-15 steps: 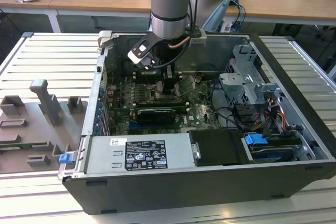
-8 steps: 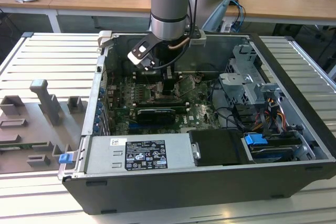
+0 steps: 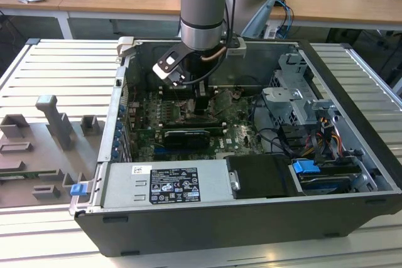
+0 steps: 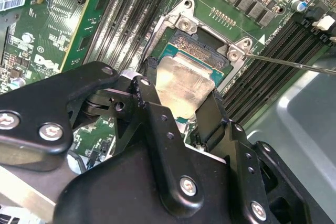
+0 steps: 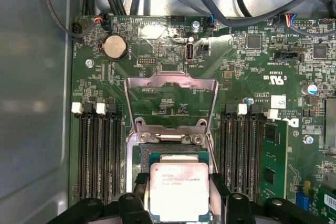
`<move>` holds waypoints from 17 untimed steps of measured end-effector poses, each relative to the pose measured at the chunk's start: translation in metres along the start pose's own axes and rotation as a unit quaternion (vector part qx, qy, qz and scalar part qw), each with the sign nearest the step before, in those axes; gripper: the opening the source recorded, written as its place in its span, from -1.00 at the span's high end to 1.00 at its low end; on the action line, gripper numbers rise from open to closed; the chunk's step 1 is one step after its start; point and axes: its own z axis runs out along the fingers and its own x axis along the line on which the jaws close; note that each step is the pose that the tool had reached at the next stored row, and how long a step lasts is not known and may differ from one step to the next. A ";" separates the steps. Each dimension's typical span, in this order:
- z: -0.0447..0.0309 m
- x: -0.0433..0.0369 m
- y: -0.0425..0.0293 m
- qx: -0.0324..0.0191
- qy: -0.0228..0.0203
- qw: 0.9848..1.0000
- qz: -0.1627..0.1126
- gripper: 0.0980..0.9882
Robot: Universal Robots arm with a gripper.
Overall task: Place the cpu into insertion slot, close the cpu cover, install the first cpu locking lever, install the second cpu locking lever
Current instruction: 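Place the cpu into insertion slot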
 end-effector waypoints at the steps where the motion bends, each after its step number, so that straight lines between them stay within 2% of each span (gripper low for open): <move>1: 0.0006 0.0001 0.0000 0.000 0.000 1.000 0.000 0.00; 17: 0.0037 0.0010 -0.0009 0.000 0.001 1.000 0.000 0.00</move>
